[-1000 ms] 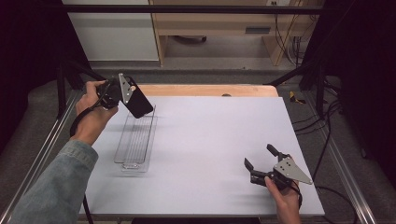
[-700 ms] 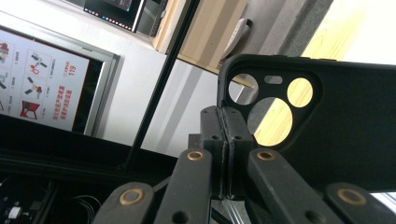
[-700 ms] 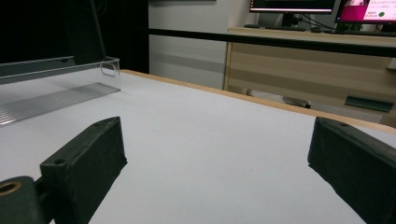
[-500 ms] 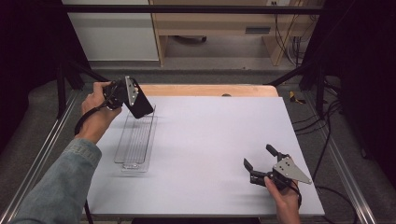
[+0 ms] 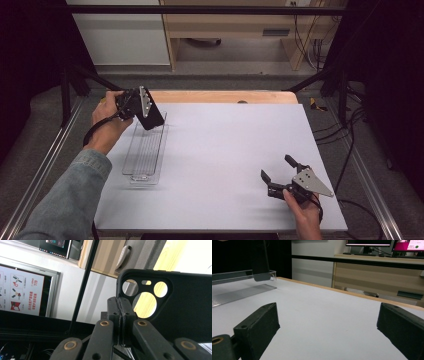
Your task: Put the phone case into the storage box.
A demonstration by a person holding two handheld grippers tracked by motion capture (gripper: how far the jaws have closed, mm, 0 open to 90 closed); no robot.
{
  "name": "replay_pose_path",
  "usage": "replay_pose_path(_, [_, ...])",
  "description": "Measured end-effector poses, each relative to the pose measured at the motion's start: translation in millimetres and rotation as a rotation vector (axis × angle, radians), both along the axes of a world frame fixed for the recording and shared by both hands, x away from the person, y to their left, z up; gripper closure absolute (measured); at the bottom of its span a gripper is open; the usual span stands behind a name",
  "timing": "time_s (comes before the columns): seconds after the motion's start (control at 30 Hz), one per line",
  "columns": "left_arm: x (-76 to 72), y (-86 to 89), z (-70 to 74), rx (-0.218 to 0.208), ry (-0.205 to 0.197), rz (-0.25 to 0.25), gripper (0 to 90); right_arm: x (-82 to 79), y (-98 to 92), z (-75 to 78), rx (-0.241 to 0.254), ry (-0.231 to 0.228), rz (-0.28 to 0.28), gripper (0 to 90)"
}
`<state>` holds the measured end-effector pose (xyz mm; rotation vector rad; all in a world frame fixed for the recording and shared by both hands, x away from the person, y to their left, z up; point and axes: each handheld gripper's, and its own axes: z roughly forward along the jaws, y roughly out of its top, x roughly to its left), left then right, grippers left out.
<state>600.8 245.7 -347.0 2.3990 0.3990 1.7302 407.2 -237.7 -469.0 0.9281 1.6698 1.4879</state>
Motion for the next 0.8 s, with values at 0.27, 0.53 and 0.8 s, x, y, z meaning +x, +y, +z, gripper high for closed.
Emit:
replay_pose_path(0.27, [-1.4, -1.0, -0.7, 0.013, -0.005, -0.007, 88.9, 0.0, -0.3, -0.1, 0.003, 0.002, -0.001, 4.5])
replay_pose_path(0.53, [-2.5, -2.0, -2.3, 0.026, -0.004, -0.023, 88.9, 0.1, -0.6, -0.1, 0.007, 0.002, -0.001, 4.5])
replay_pose_path(0.8, [-3.6, -1.4, -3.2, 0.035, -0.009, -0.027, 88.9, 0.0, -0.5, 0.0, 0.007, 0.002, -0.001, 4.5])
